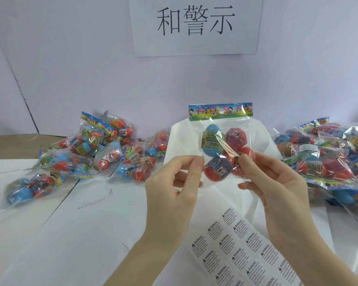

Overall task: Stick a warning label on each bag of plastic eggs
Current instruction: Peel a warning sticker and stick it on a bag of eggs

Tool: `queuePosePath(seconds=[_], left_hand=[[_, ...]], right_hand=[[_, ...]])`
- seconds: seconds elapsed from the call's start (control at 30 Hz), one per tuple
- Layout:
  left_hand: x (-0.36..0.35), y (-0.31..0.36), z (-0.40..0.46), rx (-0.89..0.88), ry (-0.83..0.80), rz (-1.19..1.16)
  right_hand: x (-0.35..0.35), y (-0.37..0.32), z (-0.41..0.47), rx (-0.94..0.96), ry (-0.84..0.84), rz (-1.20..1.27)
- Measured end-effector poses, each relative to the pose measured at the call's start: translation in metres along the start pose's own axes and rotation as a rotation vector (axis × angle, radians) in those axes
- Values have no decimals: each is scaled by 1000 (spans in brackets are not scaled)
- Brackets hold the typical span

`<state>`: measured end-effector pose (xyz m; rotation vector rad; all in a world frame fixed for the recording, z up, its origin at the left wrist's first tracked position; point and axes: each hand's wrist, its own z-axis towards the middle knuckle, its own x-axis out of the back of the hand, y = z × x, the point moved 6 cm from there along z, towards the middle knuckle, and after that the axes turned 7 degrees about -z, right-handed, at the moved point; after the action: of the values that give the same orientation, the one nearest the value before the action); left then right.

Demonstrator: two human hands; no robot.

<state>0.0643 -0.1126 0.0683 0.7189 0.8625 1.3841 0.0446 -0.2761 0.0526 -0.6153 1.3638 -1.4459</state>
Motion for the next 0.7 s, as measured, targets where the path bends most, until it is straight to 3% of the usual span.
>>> queuePosePath(seconds=[0.5,0.7], left_hand=[[3,-3,-1,47,61,-62],[3,-3,-1,10,66,79]], right_hand=[[-1,-5,-3,60,23,-74],[3,-8,-6,138,120,-233]])
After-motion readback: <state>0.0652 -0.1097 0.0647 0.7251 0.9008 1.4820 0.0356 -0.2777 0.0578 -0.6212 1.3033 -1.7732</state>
